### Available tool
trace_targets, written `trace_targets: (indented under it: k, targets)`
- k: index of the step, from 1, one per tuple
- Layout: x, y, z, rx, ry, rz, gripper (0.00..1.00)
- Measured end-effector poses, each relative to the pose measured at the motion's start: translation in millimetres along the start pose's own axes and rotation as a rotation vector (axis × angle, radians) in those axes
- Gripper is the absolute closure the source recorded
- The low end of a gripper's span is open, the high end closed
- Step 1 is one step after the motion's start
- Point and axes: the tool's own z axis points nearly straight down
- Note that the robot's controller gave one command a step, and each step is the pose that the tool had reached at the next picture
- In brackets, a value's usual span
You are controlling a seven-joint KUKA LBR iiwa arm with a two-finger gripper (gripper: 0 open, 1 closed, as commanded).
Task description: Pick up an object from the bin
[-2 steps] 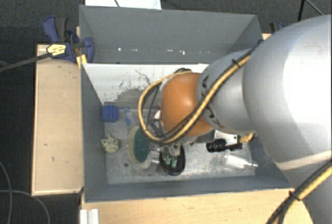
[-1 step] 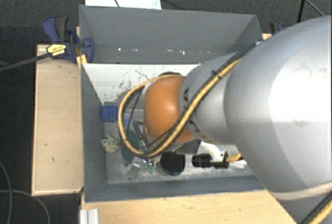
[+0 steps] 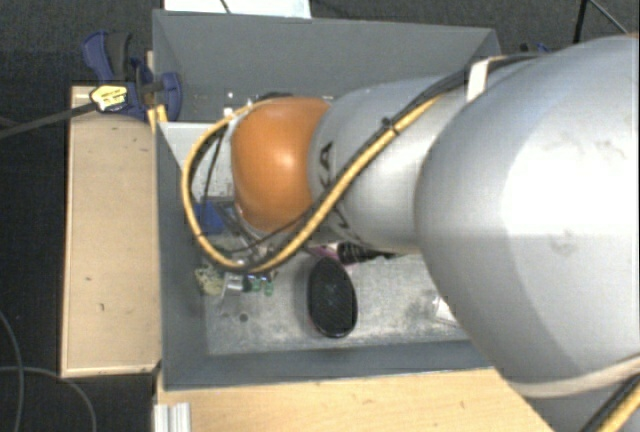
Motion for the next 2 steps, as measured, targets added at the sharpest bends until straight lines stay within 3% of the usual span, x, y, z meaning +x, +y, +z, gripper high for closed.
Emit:
trace_targets:
  k: [1,2]
  targets:
    - [-4.5,0.3,48.7,0.007,0.000,0.171,0.00]
    - [-6.7,-1.4,46.4,0.009,-0.003,0.175,0.00]
